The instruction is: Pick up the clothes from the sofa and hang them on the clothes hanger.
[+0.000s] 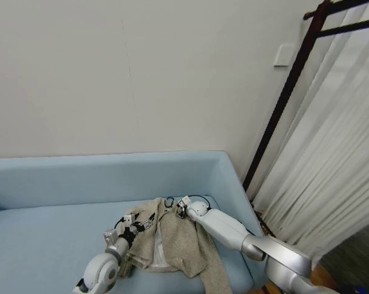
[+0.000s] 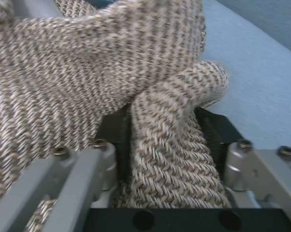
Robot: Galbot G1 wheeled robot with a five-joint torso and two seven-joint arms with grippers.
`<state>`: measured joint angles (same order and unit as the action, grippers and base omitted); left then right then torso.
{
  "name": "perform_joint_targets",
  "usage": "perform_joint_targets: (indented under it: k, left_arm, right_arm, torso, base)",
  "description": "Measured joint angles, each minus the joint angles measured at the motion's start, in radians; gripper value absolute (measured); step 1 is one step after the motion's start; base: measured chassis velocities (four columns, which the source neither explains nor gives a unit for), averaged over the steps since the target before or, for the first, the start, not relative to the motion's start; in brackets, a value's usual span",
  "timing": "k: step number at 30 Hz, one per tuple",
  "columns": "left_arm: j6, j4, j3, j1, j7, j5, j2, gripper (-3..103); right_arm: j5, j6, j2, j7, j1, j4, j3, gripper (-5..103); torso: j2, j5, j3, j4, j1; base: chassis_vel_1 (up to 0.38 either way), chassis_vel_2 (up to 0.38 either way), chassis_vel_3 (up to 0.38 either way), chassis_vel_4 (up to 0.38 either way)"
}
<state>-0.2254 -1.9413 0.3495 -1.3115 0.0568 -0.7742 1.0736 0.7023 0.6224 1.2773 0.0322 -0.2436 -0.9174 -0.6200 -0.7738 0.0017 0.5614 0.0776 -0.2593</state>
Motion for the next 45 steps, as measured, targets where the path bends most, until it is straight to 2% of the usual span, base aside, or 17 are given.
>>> perform_joint_targets:
  k: [8,12,14,21,29,32,33,37,40,43,45]
  left_arm:
    - [0.0,0.002,-0.001,0.008,0.0,0.002,0.002,100]
    - [-0.001,0.003,-0.002,0.011,0.001,0.002,0.001,100]
    - [-0.002,0.003,-0.002,0.01,0.001,0.002,0.001,100]
    - [-0.002,0.003,0.0,0.007,0.001,0.002,-0.001,100]
    - [-0.006,-0.005,-0.005,0.013,0.002,0.002,0.0,100]
    - [-0.008,-0.011,-0.006,0.014,0.002,0.003,-0.002,100]
    - [-0.008,-0.011,-0.006,0.014,0.002,0.003,-0.002,100]
    - [-0.01,-0.022,-0.009,0.014,0.002,0.004,-0.005,100]
    - [-0.011,-0.028,-0.009,0.014,0.002,0.004,-0.007,100]
    - [-0.012,-0.041,-0.007,0.013,0.003,0.005,-0.019,100]
    - [-0.012,-0.045,-0.006,0.012,0.003,0.005,-0.023,100]
  right_arm:
    - [0.05,0.008,-0.016,-0.008,-0.003,-0.014,0.007,30]
    - [0.067,-0.01,-0.005,-0.007,-0.009,-0.009,0.012,21]
    - [0.068,-0.014,-0.003,-0.006,-0.01,-0.007,0.012,19]
    - [0.065,-0.026,-0.015,0.003,-0.018,-0.026,0.011,19]
    - [-0.022,-0.053,-0.056,0.027,-0.036,-0.135,0.011,15]
    - [-0.106,-0.086,-0.088,0.043,-0.049,-0.207,0.021,14]
    - [-0.106,-0.086,-0.088,0.043,-0.049,-0.207,0.021,14]
    - [-0.211,-0.126,-0.129,0.094,-0.081,-0.307,0.037,14]
    - [-0.256,-0.138,-0.143,0.117,-0.098,-0.342,0.048,14]
    - [-0.393,-0.176,-0.177,0.144,-0.13,-0.418,0.094,14]
    - [-0.422,-0.188,-0.187,0.154,-0.136,-0.442,0.106,14]
  torso:
    - [0.0,-0.0005,0.0,0.0009,0.0]
    - [0.0,-0.0008,0.0,0.0011,0.0]
    - [0.0,-0.0007,0.0,0.0011,0.0]
    - [0.0,-0.0003,0.0,0.0003,0.0]
    - [0.0,-0.0001,0.0,0.0002,0.0]
    - [0.0,-0.0002,0.0,0.0003,0.0]
    - [0.0,-0.0002,0.0,0.0003,0.0]
    - [0.0,-0.0003,0.0,0.0003,0.0]
    - [0.0,-0.0002,0.0,0.0003,0.0]
    - [0.0,-0.0002,0.0,0.0004,0.0]
    - [0.0,-0.0003,0.0,0.0004,0.0]
  base:
    - [0.0,0.0,0.0,0.0]
    - [0.0,0.0,0.0,0.0]
    - [0.0,0.0,0.0,0.0]
    - [0.0,0.0,0.0,0.0]
    - [0.0,0.0,0.0,0.0]
    - [0.0,0.0,0.0,0.0]
    - [0.0,0.0,0.0,0.0]
    - [0.0,0.0,0.0,0.0]
    - [0.0,0.0,0.0,0.0]
    - [0.0,0.0,0.0,0.0]
    - [0.0,0.0,0.0,0.0]
